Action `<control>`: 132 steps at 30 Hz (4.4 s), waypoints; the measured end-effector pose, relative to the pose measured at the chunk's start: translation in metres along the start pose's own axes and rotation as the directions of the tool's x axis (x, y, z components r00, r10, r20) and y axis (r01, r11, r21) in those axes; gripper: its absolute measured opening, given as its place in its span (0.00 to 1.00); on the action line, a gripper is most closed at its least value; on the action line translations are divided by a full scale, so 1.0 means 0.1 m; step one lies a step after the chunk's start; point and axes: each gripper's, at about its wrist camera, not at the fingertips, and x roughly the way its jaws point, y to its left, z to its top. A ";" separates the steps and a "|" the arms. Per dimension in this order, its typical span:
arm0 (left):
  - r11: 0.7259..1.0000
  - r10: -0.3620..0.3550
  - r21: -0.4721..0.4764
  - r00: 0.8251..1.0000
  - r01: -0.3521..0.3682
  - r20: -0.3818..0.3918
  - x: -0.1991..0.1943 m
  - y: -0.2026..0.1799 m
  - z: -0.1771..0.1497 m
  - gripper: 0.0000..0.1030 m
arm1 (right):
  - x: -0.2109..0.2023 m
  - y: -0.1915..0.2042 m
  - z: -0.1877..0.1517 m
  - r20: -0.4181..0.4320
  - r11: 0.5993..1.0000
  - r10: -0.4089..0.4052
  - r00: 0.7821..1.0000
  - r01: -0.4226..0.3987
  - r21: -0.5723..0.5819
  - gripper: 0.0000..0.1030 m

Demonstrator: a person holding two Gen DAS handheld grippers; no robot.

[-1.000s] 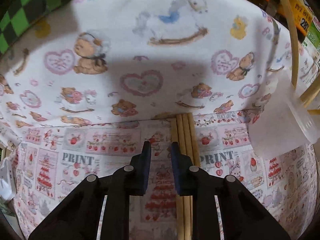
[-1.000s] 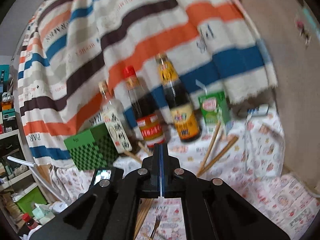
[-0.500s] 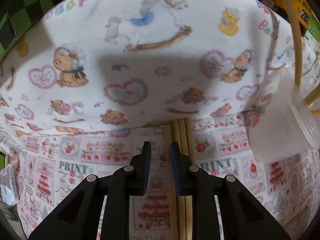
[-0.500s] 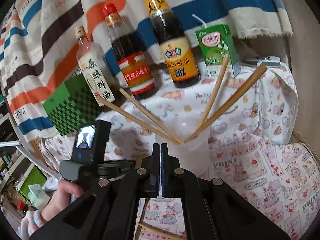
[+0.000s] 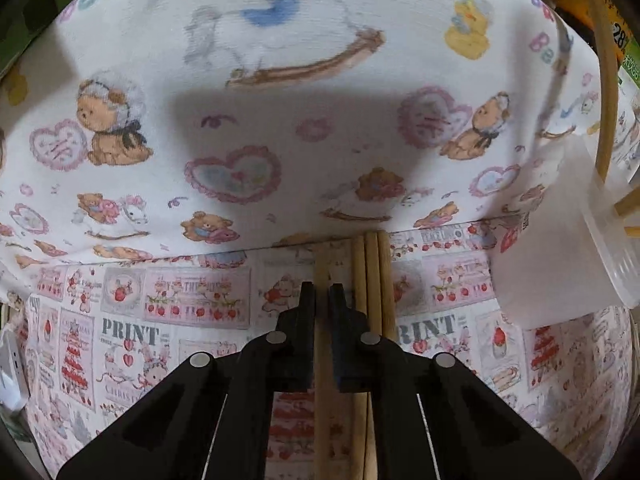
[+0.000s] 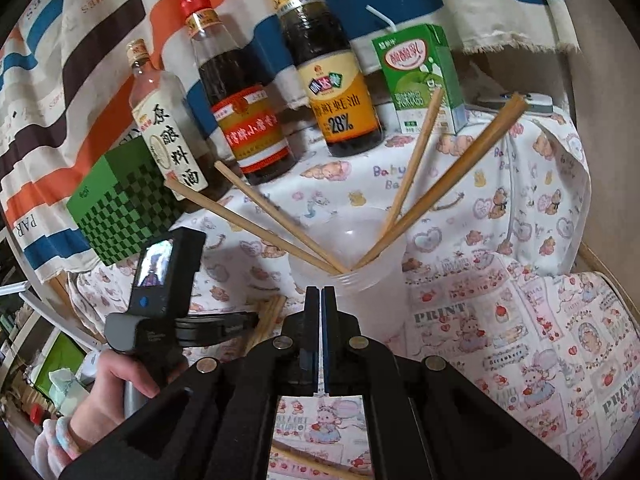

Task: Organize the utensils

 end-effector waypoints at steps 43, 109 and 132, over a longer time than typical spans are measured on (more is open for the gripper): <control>0.989 0.062 -0.144 0.801 0.031 0.595 -2.47 1.28 -0.42 0.05 | 0.60 0.58 -0.38 -0.322 0.981 -0.065 0.945 0.001 -0.193 0.23; 0.970 0.042 -0.210 0.764 0.124 0.643 -2.94 1.80 -0.54 0.05 | 0.99 1.46 0.16 -0.253 0.985 -0.075 0.965 0.031 -0.170 0.08; 0.904 -0.231 -0.067 0.613 0.423 0.756 -2.89 0.55 -0.19 0.05 | -0.99 0.48 1.29 0.434 0.993 0.061 0.899 -0.010 -0.118 0.08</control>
